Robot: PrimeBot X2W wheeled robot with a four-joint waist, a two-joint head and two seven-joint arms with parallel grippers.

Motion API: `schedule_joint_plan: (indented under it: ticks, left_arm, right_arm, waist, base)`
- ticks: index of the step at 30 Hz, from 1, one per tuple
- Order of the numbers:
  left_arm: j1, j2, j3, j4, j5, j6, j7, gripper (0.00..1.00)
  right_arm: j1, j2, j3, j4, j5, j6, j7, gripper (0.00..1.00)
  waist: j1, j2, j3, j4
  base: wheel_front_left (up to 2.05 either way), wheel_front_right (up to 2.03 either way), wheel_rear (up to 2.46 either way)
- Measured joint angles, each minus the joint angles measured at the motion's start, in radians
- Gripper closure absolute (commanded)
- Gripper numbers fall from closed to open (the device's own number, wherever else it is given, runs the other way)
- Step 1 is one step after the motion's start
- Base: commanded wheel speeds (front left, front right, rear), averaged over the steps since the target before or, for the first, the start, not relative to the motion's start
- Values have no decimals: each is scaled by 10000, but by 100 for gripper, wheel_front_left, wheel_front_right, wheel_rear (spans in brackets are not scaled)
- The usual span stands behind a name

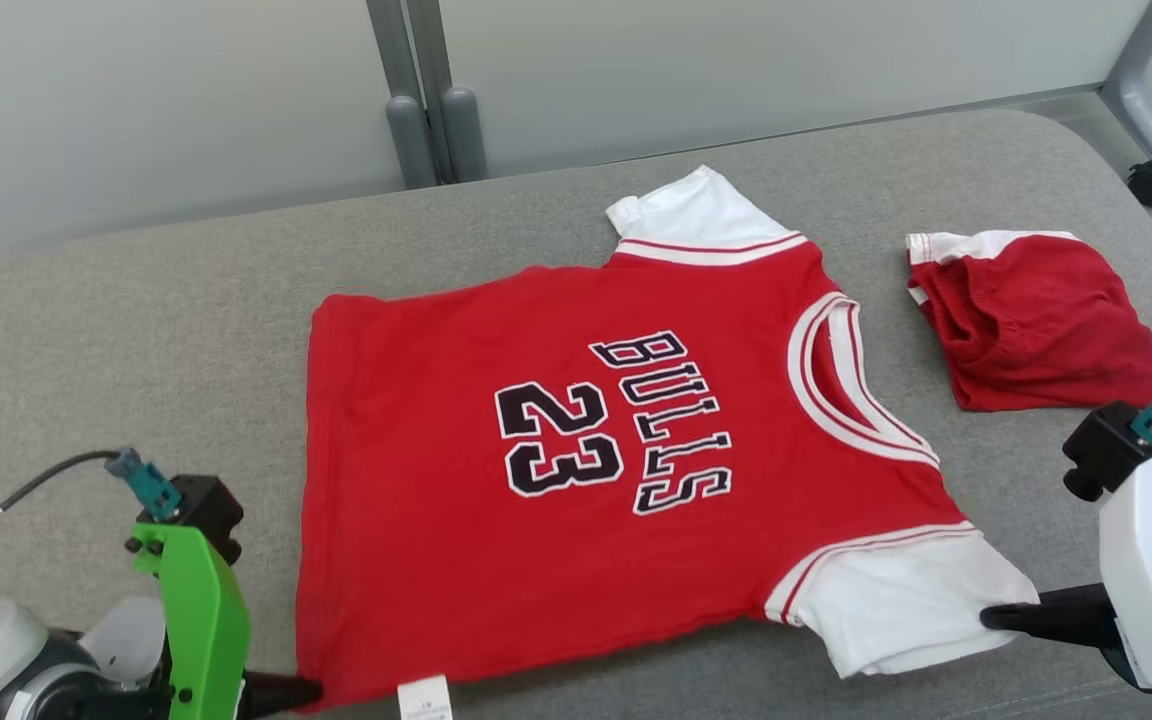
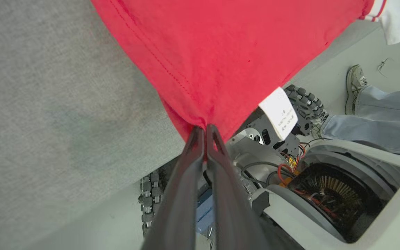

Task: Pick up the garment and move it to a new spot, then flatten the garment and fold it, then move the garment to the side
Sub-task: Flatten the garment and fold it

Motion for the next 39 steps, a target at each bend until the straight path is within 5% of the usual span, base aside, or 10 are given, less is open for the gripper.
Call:
schedule_joint_plan:
  ticks: [10, 24, 33, 39]
  left_arm:
    - [-578, 328, 286, -717, -384, 660, 884, 100]
    - [-3056, -909, 506, 1112, -324, 943, 2556, 100]
    - [-3757, -1682, 771, 2454, -178, 782, 2288, 100]
    - [-3892, -2010, 844, 3239, -29, 372, 1908, 100]
  right_arm:
    - [-745, -155, -602, -119, 169, 0, 495, 100]
    - [-2851, 2111, -1396, 3129, 489, 0, 1112, 100]
    - [-3553, 3312, -1503, 4606, 491, 0, 984, 100]
    - [-3755, 3551, -1532, 5032, 372, 0, 851, 100]
  waist:
    - [0, 0, 708, 167]
    - [1, 0, 2401, 396]
    - [1, 0, 3138, 556]
    - [1, 0, 3317, 623]
  base:
    - [0, 0, 0]
    - [0, 0, 0]
    - [0, 0, 0]
    - [0, 0, 0]
